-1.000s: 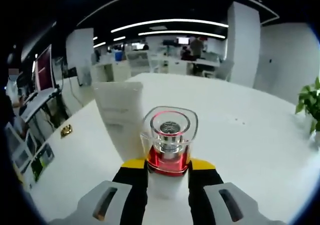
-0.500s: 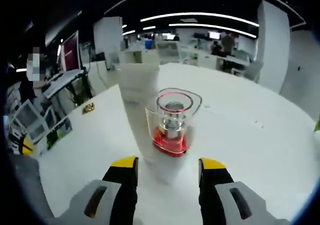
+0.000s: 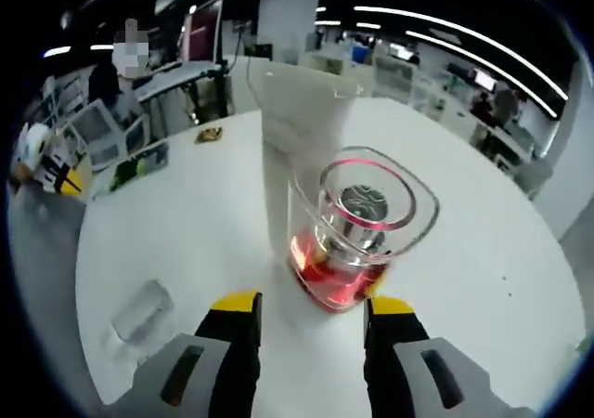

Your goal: Arrange the skincare products in the storage area until every visible bottle or jar stands upright without overlapping.

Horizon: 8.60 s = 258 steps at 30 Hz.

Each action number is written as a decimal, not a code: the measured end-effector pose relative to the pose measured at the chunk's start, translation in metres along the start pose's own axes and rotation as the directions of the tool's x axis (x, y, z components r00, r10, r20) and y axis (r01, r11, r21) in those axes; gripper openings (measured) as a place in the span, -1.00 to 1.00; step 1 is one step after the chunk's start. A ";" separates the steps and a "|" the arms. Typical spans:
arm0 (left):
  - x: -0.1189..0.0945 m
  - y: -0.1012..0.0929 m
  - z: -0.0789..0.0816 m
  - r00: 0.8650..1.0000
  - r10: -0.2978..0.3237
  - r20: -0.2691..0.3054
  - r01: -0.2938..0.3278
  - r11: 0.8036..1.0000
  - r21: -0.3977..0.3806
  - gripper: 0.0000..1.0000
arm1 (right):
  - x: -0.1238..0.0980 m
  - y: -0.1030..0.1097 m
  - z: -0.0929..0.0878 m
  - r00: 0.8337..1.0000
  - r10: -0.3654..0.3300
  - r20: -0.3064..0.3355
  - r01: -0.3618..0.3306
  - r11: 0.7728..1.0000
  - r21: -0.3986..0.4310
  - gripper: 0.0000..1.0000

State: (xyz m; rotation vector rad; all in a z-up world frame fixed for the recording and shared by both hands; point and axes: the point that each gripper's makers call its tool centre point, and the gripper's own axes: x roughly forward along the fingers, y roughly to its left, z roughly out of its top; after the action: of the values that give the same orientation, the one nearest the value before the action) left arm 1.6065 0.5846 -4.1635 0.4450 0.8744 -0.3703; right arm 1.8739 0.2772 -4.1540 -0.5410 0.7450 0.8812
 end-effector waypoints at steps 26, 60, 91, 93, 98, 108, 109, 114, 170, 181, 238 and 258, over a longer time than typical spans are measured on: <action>0.002 0.000 -0.007 0.999 -0.001 -0.042 0.001 1.000 -0.001 -1.00 | 0.019 -0.020 -0.001 0.999 -0.047 -0.025 0.049 0.995 0.086 -0.33; 0.002 -0.001 -0.007 0.999 -0.007 -0.038 0.007 1.000 0.009 -1.00 | -0.021 0.043 -0.046 0.988 -0.153 -0.010 0.135 0.844 0.519 0.07; 0.002 -0.005 -0.013 0.997 -0.015 -0.076 0.017 0.999 0.032 -1.00 | -0.038 0.113 -0.097 0.990 -0.139 -0.033 0.124 0.725 0.678 0.29; 0.002 -0.004 -0.013 0.997 -0.016 -0.075 0.018 0.999 0.029 -1.00 | -0.039 0.118 -0.096 0.989 -0.143 -0.029 0.124 0.717 0.686 0.28; 0.002 -0.002 -0.013 0.998 -0.012 -0.068 0.013 1.000 0.013 -1.00 | -0.042 0.127 -0.094 0.990 -0.143 -0.008 0.112 0.740 0.663 0.21; 0.006 -0.005 -0.025 0.992 -0.045 -0.118 0.044 0.999 -0.011 -1.00 | -0.030 0.130 -0.080 0.983 -0.103 0.154 -0.029 0.735 0.678 0.17; 0.006 -0.005 -0.026 0.991 -0.046 -0.124 0.045 0.999 -0.015 -1.00 | -0.029 0.133 -0.079 0.983 -0.094 0.160 -0.041 0.734 0.678 0.17; 0.008 -0.009 -0.034 0.985 -0.067 -0.161 0.065 0.998 -0.018 -1.00 | -0.034 0.143 -0.073 0.978 -0.062 0.200 -0.089 0.741 0.666 0.16; 0.006 -0.029 -0.036 0.970 -0.129 -0.207 0.142 0.989 0.049 -1.00 | -0.037 0.132 -0.100 0.993 -0.113 -0.028 0.115 0.919 0.377 -0.33; 0.006 -0.023 -0.043 0.966 -0.111 -0.233 0.117 0.993 0.012 -1.00 | -0.032 0.127 -0.106 0.996 -0.083 0.020 0.076 0.970 0.230 -0.68; 0.007 -0.024 -0.042 0.965 -0.117 -0.234 0.124 0.992 0.014 -1.00 | -0.060 0.129 -0.086 0.975 -0.097 0.199 -0.060 0.751 0.658 -0.72; -0.001 -0.039 0.019 0.989 -0.140 -0.055 0.144 0.987 0.070 -0.66 | -0.082 0.196 0.018 0.915 0.114 0.388 -0.292 0.850 0.438 -0.73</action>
State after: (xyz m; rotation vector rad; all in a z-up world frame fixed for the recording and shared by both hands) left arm 1.5991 0.5420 -4.1606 0.4632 0.9456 -0.5261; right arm 1.6819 0.3543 -4.1031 0.1560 0.6713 0.9136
